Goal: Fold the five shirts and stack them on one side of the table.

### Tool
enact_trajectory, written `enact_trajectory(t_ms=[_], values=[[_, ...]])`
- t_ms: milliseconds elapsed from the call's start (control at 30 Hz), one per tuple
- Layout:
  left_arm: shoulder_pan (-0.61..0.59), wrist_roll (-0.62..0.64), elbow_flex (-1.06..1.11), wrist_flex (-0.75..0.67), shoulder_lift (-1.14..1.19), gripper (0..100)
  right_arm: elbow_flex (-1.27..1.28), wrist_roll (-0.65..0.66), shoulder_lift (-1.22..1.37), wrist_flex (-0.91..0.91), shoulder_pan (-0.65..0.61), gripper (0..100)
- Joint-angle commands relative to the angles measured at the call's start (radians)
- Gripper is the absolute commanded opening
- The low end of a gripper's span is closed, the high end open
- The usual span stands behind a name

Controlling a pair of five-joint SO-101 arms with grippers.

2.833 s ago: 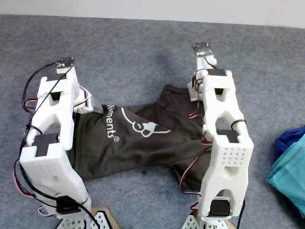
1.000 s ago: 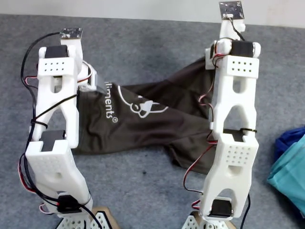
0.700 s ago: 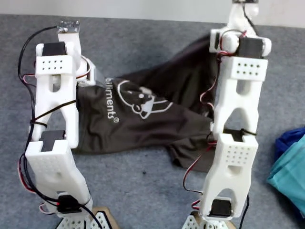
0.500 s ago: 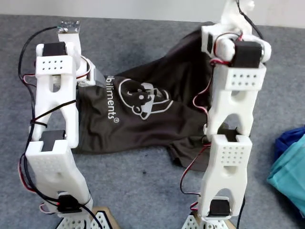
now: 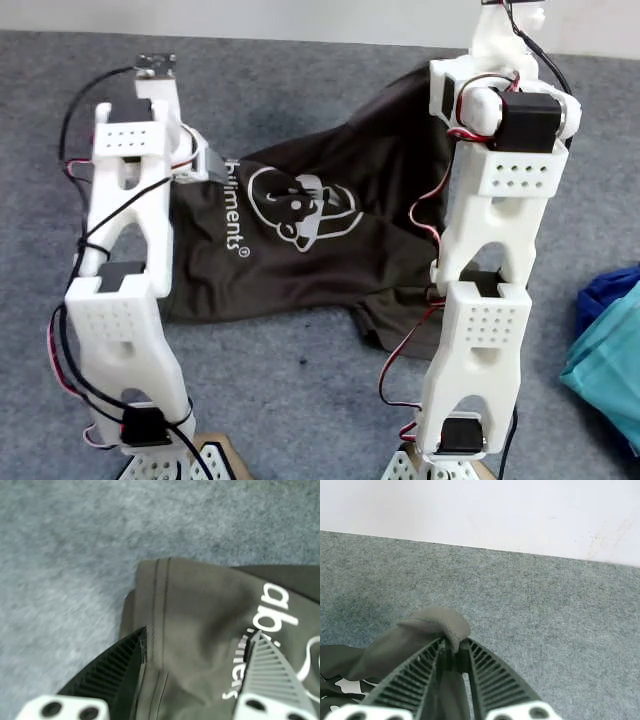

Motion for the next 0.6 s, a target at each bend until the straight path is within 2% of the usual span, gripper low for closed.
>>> enact_trajectory(t_ms=[0,133,233,367,567], values=[[0.03,0.063,-0.039,-0.095,0.019,32,-0.008,0.018,-0.012,0.012,0.016,0.6],[0.025,0.252,-0.039,-0.285,0.05,32,0.084,0.017,-0.005,0.012,0.015,0.6],[0.031,0.315,-0.039,-0.381,0.053,32,0.107,0.017,-0.005,0.012,0.015,0.6],[0.045,0.358,-0.077,-0.387,0.047,32,0.116,0.017,-0.002,0.012,0.015,0.6],[0.076,0.321,-0.107,-0.307,0.097,32,0.116,0.017,-0.004,0.012,0.012,0.6]])
